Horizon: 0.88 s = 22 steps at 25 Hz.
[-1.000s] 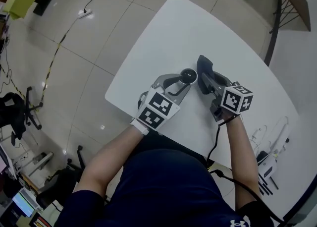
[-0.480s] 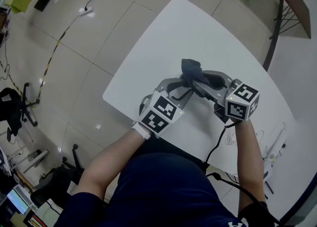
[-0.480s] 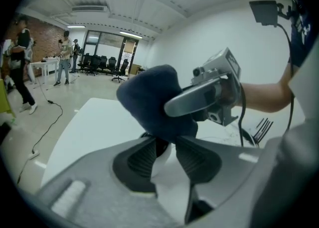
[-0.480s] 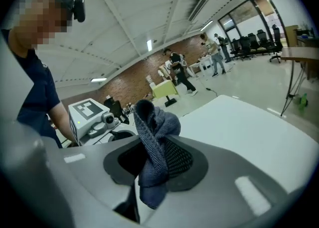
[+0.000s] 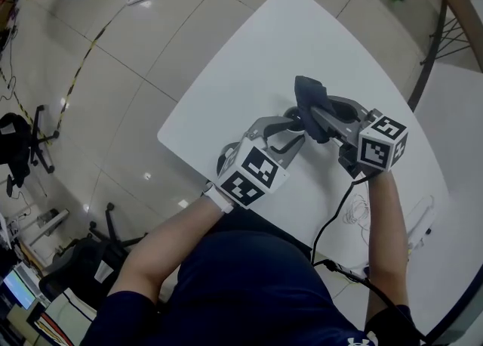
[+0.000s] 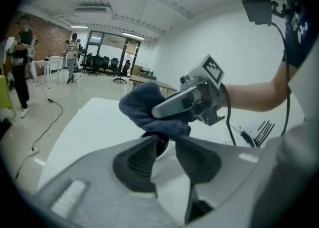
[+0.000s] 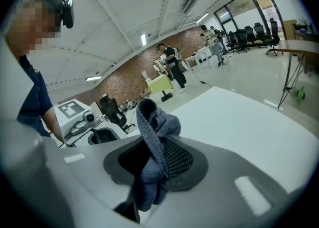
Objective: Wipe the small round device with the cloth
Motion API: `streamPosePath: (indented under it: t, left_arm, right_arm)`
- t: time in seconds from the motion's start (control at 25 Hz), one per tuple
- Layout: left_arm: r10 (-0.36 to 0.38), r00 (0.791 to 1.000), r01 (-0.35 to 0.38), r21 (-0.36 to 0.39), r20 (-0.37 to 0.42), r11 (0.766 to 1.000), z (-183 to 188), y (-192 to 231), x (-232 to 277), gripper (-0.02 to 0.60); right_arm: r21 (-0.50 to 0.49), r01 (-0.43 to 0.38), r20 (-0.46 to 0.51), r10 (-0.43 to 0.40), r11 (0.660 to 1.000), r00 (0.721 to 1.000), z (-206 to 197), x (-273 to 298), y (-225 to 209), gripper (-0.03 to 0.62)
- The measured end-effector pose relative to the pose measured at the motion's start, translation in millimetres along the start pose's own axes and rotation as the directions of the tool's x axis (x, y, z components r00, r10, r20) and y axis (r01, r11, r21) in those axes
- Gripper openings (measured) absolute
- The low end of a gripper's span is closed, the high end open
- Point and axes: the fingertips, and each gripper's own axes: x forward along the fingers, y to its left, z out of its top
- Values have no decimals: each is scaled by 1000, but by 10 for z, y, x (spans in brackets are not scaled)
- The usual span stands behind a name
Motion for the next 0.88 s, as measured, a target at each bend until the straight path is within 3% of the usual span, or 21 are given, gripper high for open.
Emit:
streamPosePath:
  t: [0.12, 0.52, 0.6, 0.76, 0.88]
  left_arm:
    - [1, 1000, -1, 3, -1, 1000, 2, 13, -20, 120]
    - [1, 1000, -1, 7, 0, 1000, 23, 19, -27, 103]
    - [3, 1000, -3, 5, 5, 1000, 23, 16, -26, 103]
    - [6, 1000, -6, 12, 7, 1000, 27, 16, -11, 103]
    - [9, 1000, -10, 15, 9, 1000, 14, 33, -17, 103]
  right_arm:
    - [54, 3, 4, -3, 999, 1000, -58, 36, -152, 94]
    - [105, -22, -7, 23, 994, 1000, -266, 227, -431, 92]
    - [71, 4, -42, -1, 997, 999, -376, 291, -501, 92]
    - [-102, 73, -129, -87, 992, 988, -614, 403, -635, 92]
    - [-136, 92, -118, -108, 986, 987, -648, 434, -658, 92]
